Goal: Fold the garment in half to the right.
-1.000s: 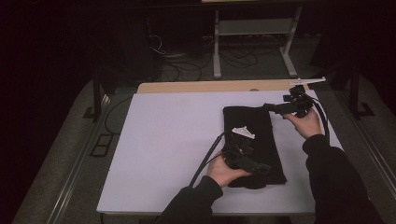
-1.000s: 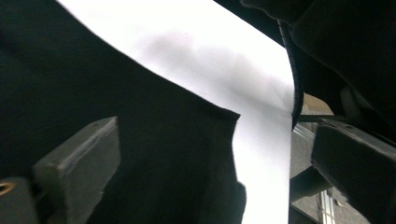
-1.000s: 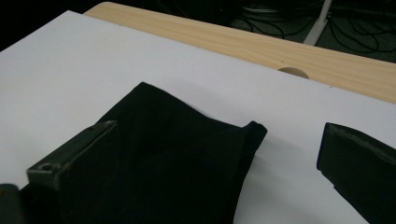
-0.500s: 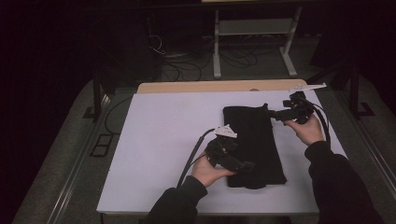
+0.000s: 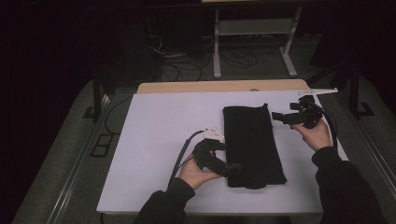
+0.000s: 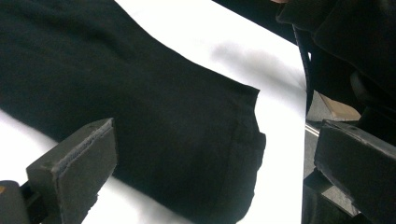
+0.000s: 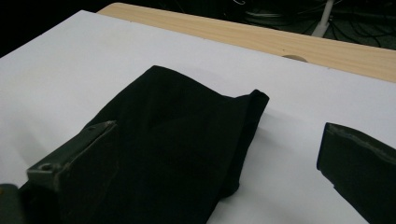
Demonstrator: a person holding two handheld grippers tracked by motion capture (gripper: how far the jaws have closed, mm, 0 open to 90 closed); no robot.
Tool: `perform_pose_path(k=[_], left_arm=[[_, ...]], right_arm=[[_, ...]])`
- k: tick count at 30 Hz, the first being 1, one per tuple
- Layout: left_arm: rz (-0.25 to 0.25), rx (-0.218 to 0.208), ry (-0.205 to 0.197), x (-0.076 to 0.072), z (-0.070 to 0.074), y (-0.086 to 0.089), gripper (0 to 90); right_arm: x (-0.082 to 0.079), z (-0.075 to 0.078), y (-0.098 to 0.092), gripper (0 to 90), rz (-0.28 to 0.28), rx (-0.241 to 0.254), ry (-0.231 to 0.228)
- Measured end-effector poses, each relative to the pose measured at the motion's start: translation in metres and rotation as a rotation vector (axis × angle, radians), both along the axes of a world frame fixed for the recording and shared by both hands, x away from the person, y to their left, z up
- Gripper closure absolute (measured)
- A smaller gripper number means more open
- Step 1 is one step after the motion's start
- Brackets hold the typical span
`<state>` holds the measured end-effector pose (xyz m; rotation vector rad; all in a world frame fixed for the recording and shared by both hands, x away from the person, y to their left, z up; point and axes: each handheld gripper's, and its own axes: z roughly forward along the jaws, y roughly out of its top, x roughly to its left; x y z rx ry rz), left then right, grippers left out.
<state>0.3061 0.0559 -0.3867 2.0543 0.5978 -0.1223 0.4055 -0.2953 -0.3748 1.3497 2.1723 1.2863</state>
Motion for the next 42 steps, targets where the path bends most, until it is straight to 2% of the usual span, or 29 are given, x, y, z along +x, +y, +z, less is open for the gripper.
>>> perform_pose_path(k=[3, 8, 20, 42], left_arm=[[-0.006, 0.003, -0.005, -0.001, 0.000, 0.007, 0.0], [0.020, 0.021, -0.018, -0.003, -0.001, 0.017, 0.0], [0.072, -0.002, -0.013, -0.004, -0.005, 0.040, 0.0], [0.161, -0.021, -0.049, -0.006, -0.008, 0.078, 0.0]], right_arm=[[-0.003, 0.000, -0.001, 0.0, 0.000, 0.001, -0.005], [-0.008, 0.002, -0.001, 0.0, 0.008, 0.001, -0.012], [-0.023, 0.004, 0.000, 0.0, 0.029, -0.007, -0.030], [-0.048, -0.001, -0.011, 0.0, 0.029, 0.000, -0.033]])
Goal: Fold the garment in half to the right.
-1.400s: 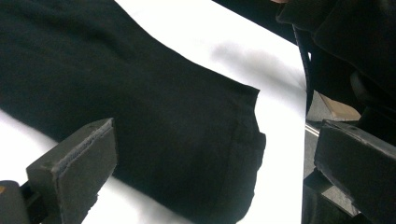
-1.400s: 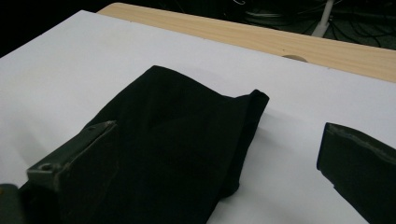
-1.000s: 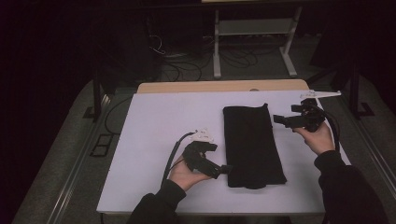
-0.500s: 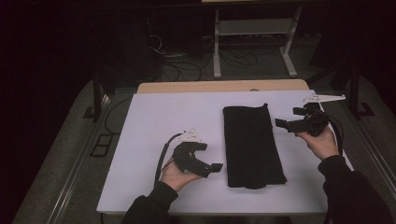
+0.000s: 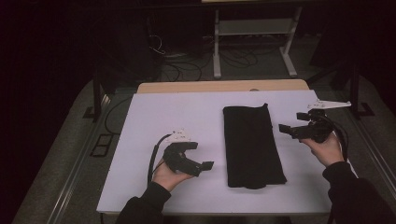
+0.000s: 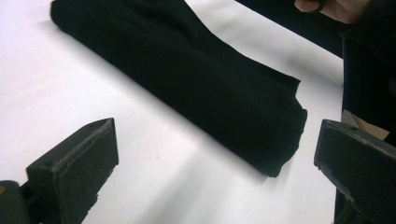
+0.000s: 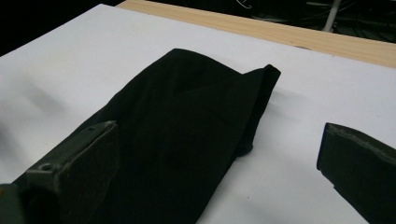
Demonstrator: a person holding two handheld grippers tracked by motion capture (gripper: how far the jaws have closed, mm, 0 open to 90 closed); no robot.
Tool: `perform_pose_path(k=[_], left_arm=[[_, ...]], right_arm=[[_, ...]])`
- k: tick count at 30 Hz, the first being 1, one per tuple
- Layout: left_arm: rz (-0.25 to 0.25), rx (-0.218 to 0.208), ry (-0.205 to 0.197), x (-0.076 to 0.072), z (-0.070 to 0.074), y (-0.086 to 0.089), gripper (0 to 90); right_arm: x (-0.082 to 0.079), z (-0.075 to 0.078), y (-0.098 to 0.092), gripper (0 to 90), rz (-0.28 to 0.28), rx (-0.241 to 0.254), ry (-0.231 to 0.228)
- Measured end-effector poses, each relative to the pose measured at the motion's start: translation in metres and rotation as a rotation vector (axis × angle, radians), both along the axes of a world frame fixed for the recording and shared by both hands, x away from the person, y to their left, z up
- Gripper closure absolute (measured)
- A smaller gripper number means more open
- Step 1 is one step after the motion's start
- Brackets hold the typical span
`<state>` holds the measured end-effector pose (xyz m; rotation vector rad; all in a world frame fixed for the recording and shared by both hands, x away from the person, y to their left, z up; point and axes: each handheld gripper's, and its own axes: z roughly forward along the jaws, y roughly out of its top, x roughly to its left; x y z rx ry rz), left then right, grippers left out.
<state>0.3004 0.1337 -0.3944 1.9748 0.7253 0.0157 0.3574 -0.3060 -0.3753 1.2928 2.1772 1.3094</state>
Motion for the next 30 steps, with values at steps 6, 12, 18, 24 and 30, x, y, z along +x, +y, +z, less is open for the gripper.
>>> perform_pose_path(k=[6, 12, 18, 24, 30], left_arm=[[0.028, -0.007, -0.011, 0.000, 0.000, 0.010, 0.0], [0.049, -0.003, -0.017, 0.000, -0.001, 0.018, 0.0], [0.068, 0.000, -0.019, -0.001, -0.001, 0.028, 0.0], [0.092, -0.008, -0.018, -0.003, -0.003, 0.041, 0.0], [0.118, -0.014, -0.022, -0.004, -0.004, 0.051, 0.0]], right_arm=[[-0.006, -0.001, -0.002, 0.0, 0.002, -0.001, -0.007], [-0.013, -0.002, -0.002, 0.0, 0.007, 0.003, -0.004], [-0.020, -0.006, -0.005, 0.0, 0.007, 0.002, -0.007], [-0.026, -0.010, -0.007, 0.0, 0.007, -0.001, -0.002], [-0.034, -0.012, -0.008, 0.0, 0.014, 0.000, -0.010]])
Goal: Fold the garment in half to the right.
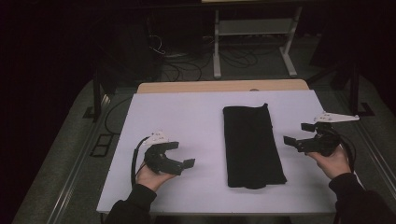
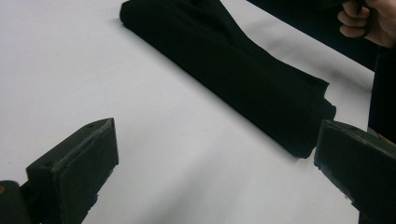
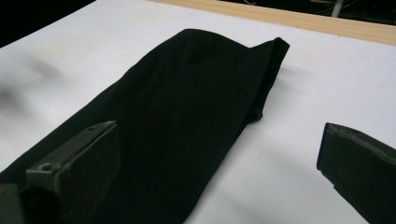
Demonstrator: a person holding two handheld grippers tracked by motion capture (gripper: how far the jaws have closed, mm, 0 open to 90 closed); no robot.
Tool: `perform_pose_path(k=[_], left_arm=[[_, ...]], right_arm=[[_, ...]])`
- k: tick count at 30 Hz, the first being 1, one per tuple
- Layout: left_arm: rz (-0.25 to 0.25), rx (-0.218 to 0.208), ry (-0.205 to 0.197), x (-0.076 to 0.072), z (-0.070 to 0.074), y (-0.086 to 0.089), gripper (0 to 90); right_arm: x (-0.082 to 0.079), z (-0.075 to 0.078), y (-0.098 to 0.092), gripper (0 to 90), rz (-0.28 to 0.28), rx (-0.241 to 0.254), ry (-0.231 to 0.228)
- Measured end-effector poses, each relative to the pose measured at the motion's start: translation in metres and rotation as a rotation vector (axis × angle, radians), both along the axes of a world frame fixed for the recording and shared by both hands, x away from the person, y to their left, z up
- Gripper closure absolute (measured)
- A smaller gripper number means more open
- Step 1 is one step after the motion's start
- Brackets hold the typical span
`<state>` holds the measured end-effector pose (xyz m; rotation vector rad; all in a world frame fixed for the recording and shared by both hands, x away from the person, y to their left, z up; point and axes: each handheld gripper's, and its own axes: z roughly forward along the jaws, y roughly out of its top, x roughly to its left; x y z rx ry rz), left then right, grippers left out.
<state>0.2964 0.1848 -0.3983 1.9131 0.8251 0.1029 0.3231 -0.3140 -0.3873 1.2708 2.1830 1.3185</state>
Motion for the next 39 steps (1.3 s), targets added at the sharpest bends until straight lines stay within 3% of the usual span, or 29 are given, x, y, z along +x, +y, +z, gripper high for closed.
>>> perform_pose_path(k=[27, 39], left_arm=[[0.117, -0.011, -0.018, -0.008, -0.006, 0.052, 0.0], [0.197, -0.035, -0.017, -0.009, -0.009, 0.081, 0.0]], right_arm=[[-0.040, -0.016, -0.002, 0.0, 0.031, 0.002, 0.005], [-0.056, -0.023, -0.008, 0.0, 0.019, -0.013, -0.012]])
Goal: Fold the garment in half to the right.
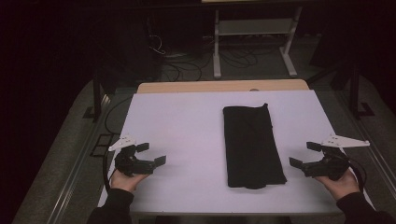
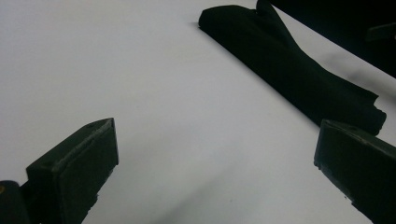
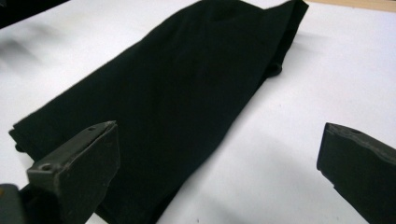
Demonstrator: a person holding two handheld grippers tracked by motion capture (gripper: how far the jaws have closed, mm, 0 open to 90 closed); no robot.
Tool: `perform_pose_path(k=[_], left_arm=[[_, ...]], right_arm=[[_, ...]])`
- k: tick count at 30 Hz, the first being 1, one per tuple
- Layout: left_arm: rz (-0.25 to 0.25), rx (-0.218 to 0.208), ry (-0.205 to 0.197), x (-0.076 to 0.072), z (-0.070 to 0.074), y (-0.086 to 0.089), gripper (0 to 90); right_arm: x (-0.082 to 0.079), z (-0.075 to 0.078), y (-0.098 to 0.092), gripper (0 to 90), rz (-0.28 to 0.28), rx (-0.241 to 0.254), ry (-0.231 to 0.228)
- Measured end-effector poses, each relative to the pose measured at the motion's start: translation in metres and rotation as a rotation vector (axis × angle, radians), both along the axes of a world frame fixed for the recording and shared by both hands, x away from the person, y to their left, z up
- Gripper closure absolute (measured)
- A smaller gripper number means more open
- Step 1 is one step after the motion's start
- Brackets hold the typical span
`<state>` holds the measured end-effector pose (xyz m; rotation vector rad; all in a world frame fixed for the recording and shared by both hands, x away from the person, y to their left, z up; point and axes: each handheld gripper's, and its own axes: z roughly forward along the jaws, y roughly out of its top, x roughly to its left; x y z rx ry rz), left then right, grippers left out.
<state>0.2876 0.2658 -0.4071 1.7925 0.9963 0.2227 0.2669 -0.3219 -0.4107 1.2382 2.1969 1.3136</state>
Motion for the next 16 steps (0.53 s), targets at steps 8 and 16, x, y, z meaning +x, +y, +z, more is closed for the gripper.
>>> perform_pose_path(k=[8, 16], left_arm=[[0.025, 0.006, -0.009, -0.002, -0.002, 0.011, 0.0], [0.080, 0.044, -0.016, -0.003, -0.007, 0.023, 0.0]], right_arm=[[-0.005, -0.007, -0.005, 0.0, -0.012, -0.002, -0.009], [-0.007, -0.007, -0.010, 0.0, -0.020, 0.035, -0.019]])
